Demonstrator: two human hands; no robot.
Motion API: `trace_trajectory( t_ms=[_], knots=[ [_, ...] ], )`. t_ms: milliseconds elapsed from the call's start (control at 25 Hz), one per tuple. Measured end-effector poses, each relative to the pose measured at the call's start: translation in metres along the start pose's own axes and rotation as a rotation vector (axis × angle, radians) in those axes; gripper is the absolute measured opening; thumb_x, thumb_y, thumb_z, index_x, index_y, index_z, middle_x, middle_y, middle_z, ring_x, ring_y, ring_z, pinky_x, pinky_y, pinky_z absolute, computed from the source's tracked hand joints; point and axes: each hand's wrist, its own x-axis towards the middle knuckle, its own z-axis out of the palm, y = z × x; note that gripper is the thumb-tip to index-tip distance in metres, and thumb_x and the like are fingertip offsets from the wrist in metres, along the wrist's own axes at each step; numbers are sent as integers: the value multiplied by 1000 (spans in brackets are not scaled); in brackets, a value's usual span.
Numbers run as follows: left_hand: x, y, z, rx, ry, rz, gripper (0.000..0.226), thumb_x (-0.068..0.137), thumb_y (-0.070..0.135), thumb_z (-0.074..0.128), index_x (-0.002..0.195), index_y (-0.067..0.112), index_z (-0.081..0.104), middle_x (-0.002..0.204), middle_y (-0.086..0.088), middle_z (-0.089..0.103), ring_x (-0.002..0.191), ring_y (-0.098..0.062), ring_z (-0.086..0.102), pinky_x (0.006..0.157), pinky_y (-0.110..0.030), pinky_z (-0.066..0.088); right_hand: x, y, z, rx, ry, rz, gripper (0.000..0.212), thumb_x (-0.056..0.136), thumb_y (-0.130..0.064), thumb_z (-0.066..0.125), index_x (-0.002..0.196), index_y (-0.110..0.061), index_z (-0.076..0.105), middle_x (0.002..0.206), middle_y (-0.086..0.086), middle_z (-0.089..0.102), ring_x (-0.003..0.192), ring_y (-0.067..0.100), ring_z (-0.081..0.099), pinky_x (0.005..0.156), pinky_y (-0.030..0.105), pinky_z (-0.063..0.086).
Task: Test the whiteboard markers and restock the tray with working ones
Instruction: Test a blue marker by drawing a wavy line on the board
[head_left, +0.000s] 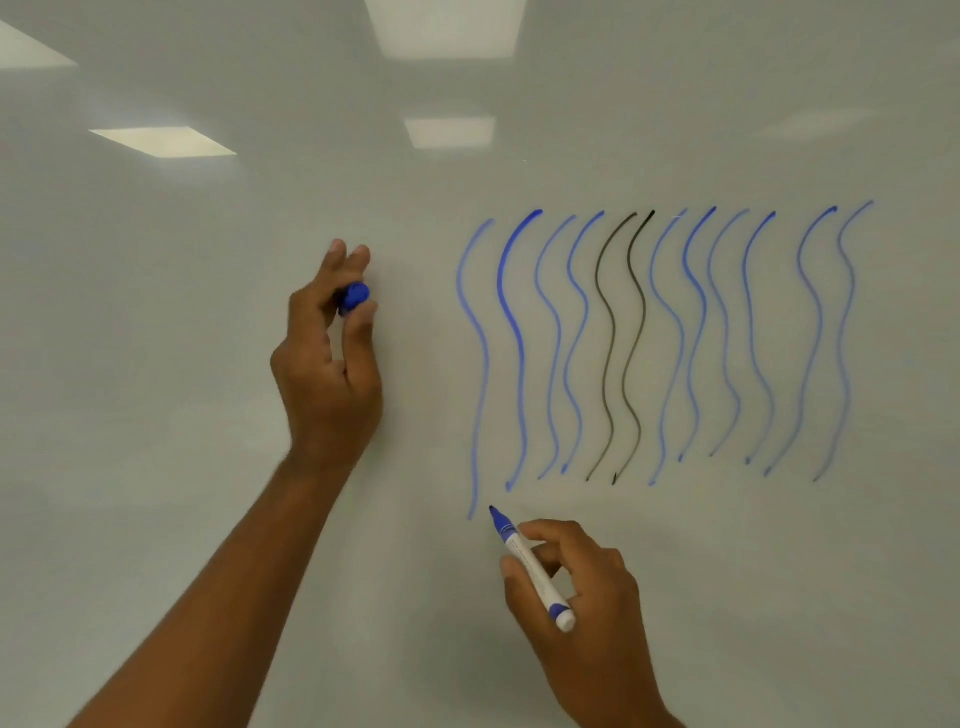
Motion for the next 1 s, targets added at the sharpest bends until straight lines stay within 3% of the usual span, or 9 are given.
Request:
trace_trajectory(
  t_ms=[80,160,360,480,640,720,840,1000],
  knots=[
    [-27,30,-3,-239,61,-160,19,112,10,49,126,23,53,134,-12,73,136,-29,63,113,-41,50,-4,-3,-14,116,14,11,25,84,-61,63,101,-43,66,87,-18,69,85,11,62,68,16,51],
    [-61,57,-6,-412,114,-412,18,112,15,50,125,26,54,127,-14,76,128,-31,69,111,-46,53,-6,-6,-31,182,33,9,31,79,-55,69,102,-35,71,93,-18,71,88,7,64,70,13,51],
    [-133,124,-12,-819,161,-1185,29,105,25,55,128,8,61,124,-25,75,121,-38,72,99,-44,60,-24,-17,-66,302,69,43,26,83,-52,60,105,-42,67,91,-19,77,90,8,71,73,15,53],
    [-153,154,-6,-919,202,-1453,40,100,26,55,132,2,56,123,-26,75,115,-39,74,92,-46,63,-37,-17,-80,279,38,49,30,78,-50,66,105,-38,67,92,-16,77,86,12,71,70,20,55],
    [-169,180,6,-958,188,-1575,49,94,34,55,132,4,57,123,-23,76,112,-39,76,84,-45,66,-48,-10,-98,188,-53,17,41,72,-53,68,112,-40,67,95,-25,73,86,0,69,75,13,55],
    [-174,190,12,-972,191,-1604,52,89,36,56,130,4,59,121,-23,77,109,-38,77,76,-41,67,-51,-5,-105,170,-92,36,37,69,-60,67,101,-43,74,100,-28,70,89,-3,67,80,16,55],
    [-181,202,21,-989,196,-1635,51,89,37,55,127,3,61,120,-23,77,105,-38,78,71,-39,67,-52,0,-115,122,-100,26,46,73,-72,61,96,-34,71,106,-21,69,89,0,67,71,22,61],
    [-190,210,28,-988,176,-1639,50,89,35,55,127,3,61,122,-25,76,107,-40,77,72,-39,67,-55,6,-123,140,-98,83,44,71,-80,57,89,-42,70,106,-24,68,90,-3,66,72,8,55]
  ],
)
